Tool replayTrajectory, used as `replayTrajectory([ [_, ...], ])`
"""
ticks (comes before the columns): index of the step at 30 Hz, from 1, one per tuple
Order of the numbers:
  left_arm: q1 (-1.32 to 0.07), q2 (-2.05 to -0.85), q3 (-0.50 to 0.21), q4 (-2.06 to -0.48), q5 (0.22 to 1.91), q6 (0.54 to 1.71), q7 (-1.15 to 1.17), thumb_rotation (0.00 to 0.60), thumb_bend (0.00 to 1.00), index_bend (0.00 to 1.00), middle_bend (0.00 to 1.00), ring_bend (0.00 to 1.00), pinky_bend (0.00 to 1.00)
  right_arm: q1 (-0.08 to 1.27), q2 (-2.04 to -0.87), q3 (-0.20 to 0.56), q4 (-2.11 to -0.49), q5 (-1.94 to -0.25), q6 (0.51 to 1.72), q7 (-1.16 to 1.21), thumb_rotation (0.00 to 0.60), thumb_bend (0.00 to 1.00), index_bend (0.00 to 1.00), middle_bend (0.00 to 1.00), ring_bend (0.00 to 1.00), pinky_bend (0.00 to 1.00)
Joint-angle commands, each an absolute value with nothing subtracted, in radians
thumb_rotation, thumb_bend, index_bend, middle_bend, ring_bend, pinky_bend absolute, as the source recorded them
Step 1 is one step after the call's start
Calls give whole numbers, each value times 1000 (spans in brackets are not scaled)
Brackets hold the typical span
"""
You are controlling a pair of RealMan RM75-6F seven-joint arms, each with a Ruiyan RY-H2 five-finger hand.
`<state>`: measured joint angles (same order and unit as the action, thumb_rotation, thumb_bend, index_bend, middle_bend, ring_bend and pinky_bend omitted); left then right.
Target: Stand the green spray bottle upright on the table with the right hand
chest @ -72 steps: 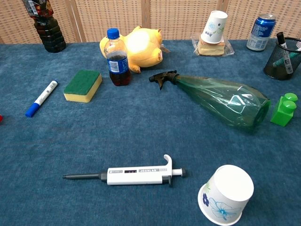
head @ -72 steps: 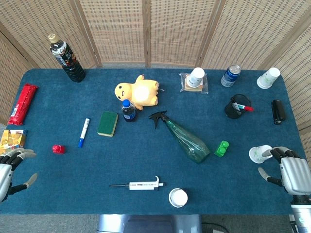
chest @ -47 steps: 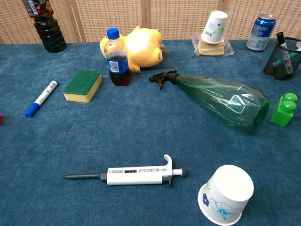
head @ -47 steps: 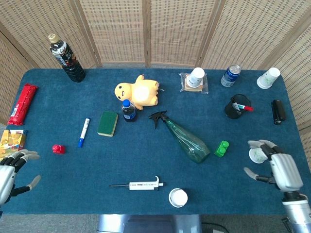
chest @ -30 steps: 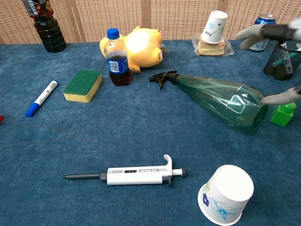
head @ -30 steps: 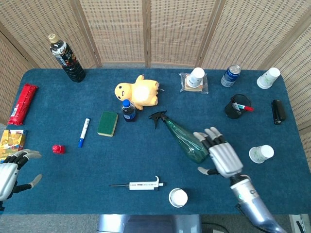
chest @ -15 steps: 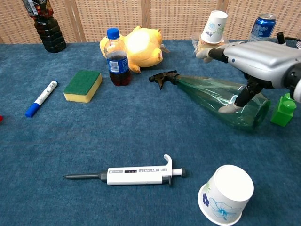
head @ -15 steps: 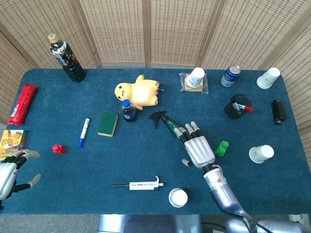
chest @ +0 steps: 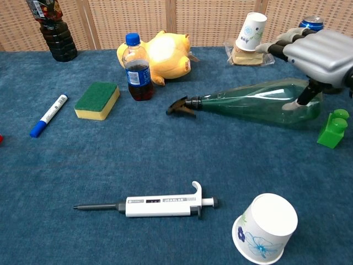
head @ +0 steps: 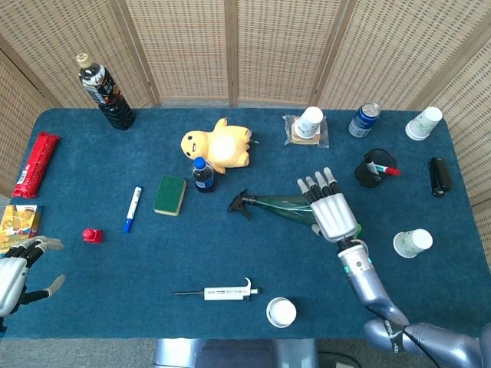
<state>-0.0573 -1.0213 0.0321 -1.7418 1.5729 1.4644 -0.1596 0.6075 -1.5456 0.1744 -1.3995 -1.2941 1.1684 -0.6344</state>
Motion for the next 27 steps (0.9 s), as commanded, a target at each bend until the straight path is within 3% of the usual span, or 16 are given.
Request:
replayTrajectory([
  [1,-58,-1020,32,-1746,1574,1464,-157,600,328,311,317,233,210,613,-1530,171,-1370,-1298,1154,-613,600,108,0,0,0,0],
  [6,-60,-1020,33,-1749,1575,1462,-154,600,328,310,317,233,210,605,-1473,158,-1462,-1291,1125,-583,600,110,0,0,0,0],
  [13,-63,-1024,35,-1748,1581,1459,-157,600,328,310,316,233,210,640,-1304,155,-1776,-1158,962,-584,600,127,0,20,0,0],
  [19,-58,-1027,38,-1736,1579,1465,-169,600,329,310,316,233,209,707,-1309,181,-1850,-1042,920,-637,600,145,22,105,0,0],
  [27,-53,-1035,41,-1705,1572,1465,-199,600,328,310,316,233,209,806,-1380,209,-1826,-874,918,-698,600,201,137,163,0,0],
])
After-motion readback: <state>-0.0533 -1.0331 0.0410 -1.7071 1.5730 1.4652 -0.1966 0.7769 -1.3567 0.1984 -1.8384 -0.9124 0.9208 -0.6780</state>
